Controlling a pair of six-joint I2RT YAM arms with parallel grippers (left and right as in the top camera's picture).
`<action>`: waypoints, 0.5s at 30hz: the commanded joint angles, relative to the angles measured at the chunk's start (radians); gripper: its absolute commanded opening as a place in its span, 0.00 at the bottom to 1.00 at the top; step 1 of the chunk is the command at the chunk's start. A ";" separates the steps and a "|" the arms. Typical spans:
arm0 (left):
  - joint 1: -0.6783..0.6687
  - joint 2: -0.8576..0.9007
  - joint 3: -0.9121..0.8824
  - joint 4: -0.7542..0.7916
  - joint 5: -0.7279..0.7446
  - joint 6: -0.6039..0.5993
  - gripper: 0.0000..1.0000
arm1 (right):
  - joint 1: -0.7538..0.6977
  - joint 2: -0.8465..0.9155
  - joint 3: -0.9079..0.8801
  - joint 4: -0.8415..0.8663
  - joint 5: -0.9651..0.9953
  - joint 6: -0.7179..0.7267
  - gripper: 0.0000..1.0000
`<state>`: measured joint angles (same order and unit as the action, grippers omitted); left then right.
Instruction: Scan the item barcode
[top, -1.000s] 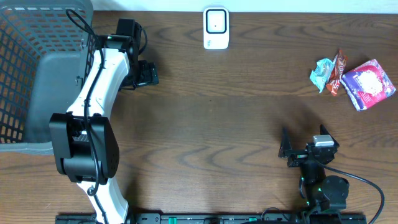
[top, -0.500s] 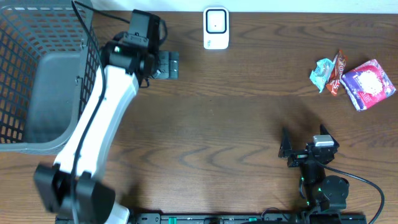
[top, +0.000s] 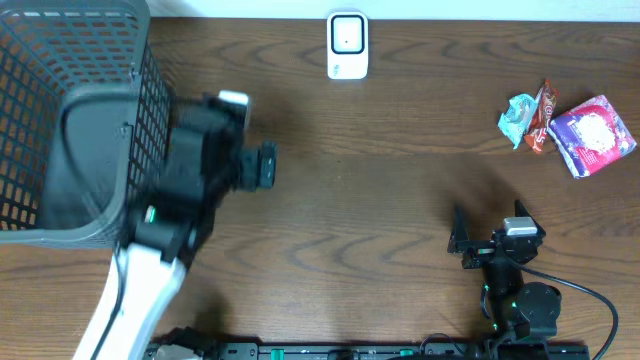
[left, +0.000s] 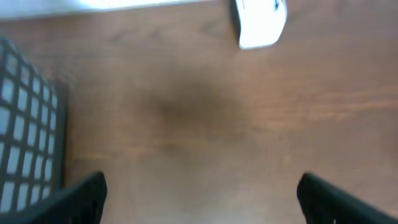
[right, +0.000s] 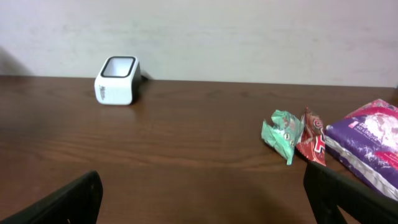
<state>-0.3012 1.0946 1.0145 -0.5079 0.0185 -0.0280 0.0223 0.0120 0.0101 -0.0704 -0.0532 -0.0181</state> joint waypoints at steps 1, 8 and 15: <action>0.018 -0.172 -0.155 0.089 0.024 0.012 0.98 | -0.006 -0.006 -0.005 0.000 -0.005 0.005 0.99; 0.073 -0.523 -0.399 0.118 0.023 0.010 0.98 | -0.006 -0.006 -0.005 0.000 -0.005 0.005 0.99; 0.079 -0.742 -0.564 0.126 0.023 0.031 0.98 | -0.006 -0.006 -0.005 -0.001 -0.005 0.005 0.99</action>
<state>-0.2291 0.4091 0.5129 -0.3897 0.0284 -0.0174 0.0223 0.0116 0.0097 -0.0704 -0.0532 -0.0185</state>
